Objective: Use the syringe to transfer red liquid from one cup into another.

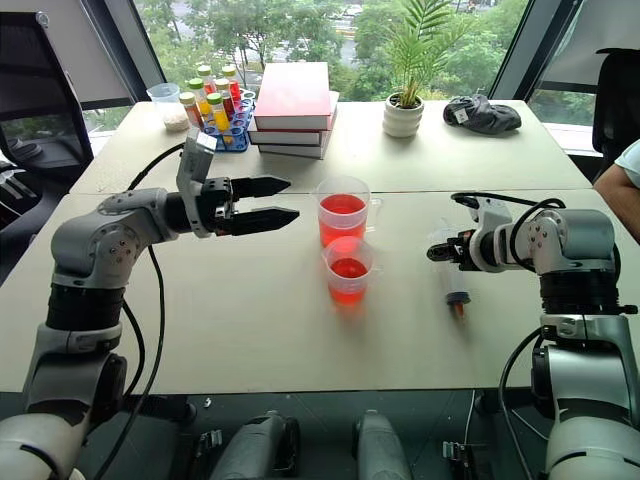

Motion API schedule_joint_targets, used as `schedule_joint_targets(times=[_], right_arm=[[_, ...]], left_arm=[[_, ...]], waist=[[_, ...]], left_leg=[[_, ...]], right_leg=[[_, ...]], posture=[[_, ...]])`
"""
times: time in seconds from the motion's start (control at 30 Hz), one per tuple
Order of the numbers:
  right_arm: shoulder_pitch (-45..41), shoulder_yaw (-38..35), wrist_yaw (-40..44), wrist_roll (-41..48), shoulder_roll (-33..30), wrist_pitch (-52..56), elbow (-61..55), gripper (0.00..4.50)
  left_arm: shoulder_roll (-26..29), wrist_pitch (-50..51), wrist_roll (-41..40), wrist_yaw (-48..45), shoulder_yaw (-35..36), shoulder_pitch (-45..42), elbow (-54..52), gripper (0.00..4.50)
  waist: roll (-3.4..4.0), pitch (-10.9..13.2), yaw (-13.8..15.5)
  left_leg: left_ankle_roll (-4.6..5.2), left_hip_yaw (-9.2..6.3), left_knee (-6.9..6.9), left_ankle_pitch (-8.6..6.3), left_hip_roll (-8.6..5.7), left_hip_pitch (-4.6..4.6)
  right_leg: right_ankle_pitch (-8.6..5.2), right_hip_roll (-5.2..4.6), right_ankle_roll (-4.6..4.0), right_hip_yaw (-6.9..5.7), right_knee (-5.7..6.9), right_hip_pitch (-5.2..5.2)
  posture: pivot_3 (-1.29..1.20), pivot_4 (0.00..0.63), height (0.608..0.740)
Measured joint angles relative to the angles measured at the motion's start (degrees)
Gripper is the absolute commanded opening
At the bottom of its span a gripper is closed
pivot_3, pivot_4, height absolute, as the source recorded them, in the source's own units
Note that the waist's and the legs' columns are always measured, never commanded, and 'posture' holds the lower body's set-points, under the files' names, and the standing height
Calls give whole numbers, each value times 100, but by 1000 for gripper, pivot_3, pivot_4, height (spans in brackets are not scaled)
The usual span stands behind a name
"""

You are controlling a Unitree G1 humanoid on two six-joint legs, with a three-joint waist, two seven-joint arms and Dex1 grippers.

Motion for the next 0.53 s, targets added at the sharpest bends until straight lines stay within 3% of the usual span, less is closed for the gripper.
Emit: schedule_joint_targets(times=[0.17, 0.27, 0.4, 0.53], right_arm=[[14, -62, 273, -5, -135, 167, -466, 4457], [142, -325, 561, 142, -611, 256, -1354, 4457], [994, -1332, 1477, 900, -1450, 270, -3100, 4457], [1650, -2486, 2346, 1795, -1804, 243, -4366, 4457]], left_arm=[[42, 32, -53, 23, -2, 3, -111, 4500], [123, 54, -63, 30, -7, 30, -135, 4500], [305, 122, -65, 8, -17, 94, -161, 4500], [398, 151, -73, -19, -51, 121, -234, 4500]], waist=[[0, 0, 2], [4, 2, 19], [3, 2, 23], [1, 2, -2]], left_leg=[[0, -2, 0, 0, 1, 0], [1, -5, -1, -1, 2, -3], [3, -10, -2, -3, 4, -8], [3, -7, 0, -3, 7, 6]], right_leg=[[0, 0, 0, 0, 0, 0], [-1, 1, 1, -2, -3, -1], [-2, 2, 2, -5, -9, 0], [-1, 3, 2, -2, -7, 11]], posture=[[0, 150, 740], [0, 150, 740], [0, 150, 740], [0, 150, 740]])
